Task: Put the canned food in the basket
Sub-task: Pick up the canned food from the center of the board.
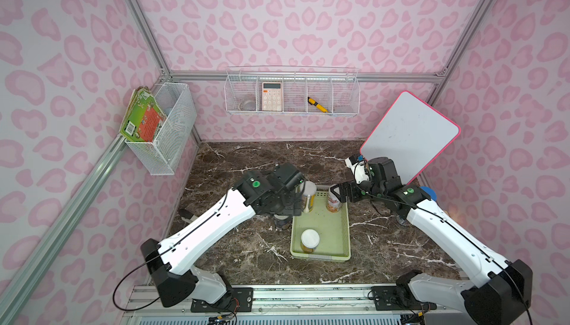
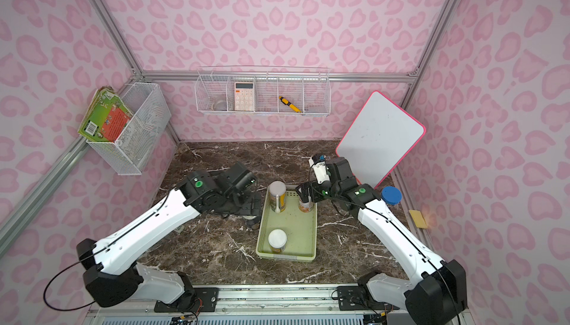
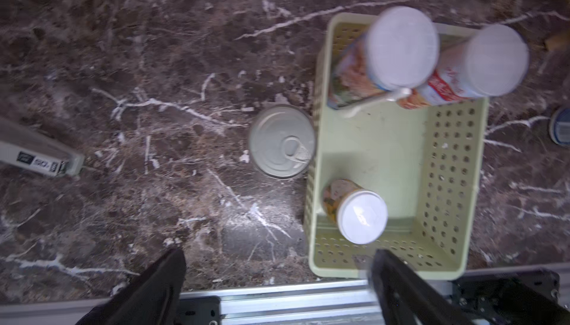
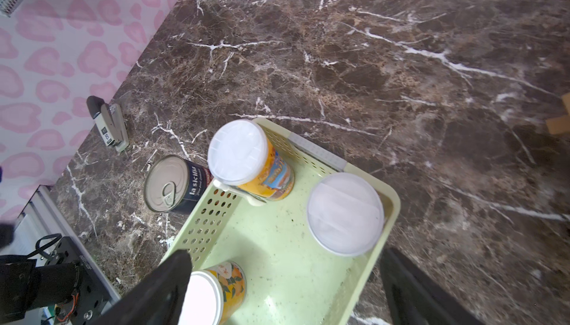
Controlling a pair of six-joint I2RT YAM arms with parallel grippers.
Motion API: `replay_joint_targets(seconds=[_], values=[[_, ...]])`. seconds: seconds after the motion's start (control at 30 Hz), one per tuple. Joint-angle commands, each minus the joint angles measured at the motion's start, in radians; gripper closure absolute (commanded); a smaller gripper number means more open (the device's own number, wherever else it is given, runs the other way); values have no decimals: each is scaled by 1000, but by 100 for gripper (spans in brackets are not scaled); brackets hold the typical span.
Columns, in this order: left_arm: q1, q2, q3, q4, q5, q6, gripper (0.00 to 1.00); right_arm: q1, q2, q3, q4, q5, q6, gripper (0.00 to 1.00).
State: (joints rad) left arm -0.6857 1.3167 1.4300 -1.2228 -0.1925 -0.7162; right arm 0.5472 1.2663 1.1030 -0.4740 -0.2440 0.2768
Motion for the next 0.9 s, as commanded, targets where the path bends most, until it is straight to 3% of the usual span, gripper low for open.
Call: replay_joint_targets(seconds=[0.0, 0.13, 0.3, 0.4, 0.87], values=[[92, -32, -65, 82, 99, 94, 1, 49, 51, 43, -21, 18, 9, 2], [110, 60, -45, 137, 243, 207, 1, 78, 119, 91, -41, 36, 2, 2], [154, 254, 58, 29, 286, 236, 1, 78, 134, 92, -55, 28, 3, 2], [158, 312, 47, 68, 335, 248, 1, 75, 120, 70, -60, 47, -1, 2], [158, 476, 30, 95, 354, 278, 1, -1, 14, -62, -45, 32, 5, 2]])
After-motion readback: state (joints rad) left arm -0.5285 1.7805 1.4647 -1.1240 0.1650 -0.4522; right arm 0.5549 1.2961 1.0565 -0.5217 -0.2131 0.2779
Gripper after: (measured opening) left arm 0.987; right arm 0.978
